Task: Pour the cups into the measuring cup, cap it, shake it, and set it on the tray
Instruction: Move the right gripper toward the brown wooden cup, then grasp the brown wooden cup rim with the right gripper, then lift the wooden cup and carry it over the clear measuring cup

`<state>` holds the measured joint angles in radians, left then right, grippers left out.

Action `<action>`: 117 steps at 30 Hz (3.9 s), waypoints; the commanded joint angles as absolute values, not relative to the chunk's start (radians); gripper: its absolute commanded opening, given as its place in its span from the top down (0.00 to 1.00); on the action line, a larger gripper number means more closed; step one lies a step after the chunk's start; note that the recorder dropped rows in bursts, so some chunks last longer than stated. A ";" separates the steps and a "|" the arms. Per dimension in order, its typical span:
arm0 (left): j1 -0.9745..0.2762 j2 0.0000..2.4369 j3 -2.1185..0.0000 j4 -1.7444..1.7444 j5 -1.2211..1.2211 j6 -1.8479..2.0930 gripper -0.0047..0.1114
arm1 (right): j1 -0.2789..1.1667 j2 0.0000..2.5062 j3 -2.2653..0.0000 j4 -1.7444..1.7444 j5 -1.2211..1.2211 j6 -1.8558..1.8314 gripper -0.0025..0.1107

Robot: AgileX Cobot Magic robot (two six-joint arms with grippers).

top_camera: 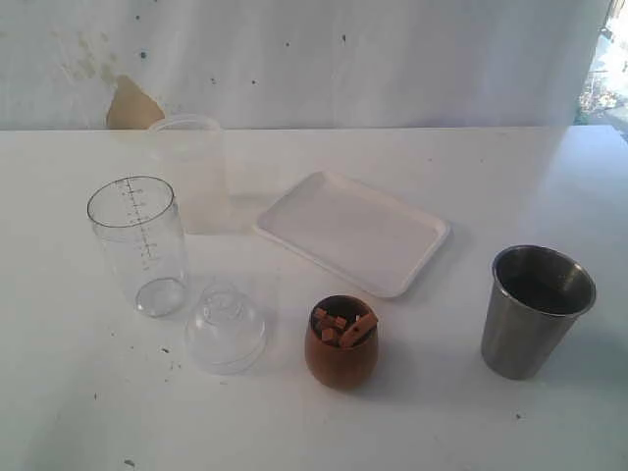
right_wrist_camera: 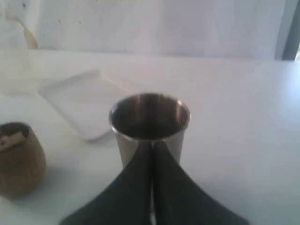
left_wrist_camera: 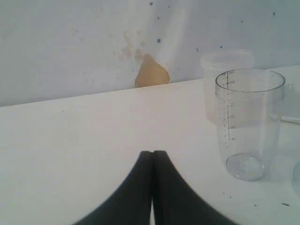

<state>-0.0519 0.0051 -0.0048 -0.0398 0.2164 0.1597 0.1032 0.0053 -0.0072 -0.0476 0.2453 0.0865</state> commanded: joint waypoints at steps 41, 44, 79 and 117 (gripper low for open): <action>-0.052 0.000 0.000 -0.040 0.203 0.158 0.96 | 0.369 1.500 -0.283 -0.610 -0.875 0.260 0.24; -0.052 0.000 0.000 -0.040 0.203 0.158 0.96 | 0.369 1.504 -0.283 -0.569 -0.875 0.249 0.24; -0.052 0.000 0.000 -0.040 0.203 0.158 0.96 | 0.369 1.821 -0.430 -0.549 -0.895 0.177 0.24; -0.052 0.000 0.000 -0.040 0.203 0.158 0.96 | 0.439 1.635 -0.737 -0.553 -0.441 0.265 0.98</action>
<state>-0.0519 0.0051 -0.0048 -0.0398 0.2164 0.1597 0.4167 1.6851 -0.6554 -0.5547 -0.5286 0.2274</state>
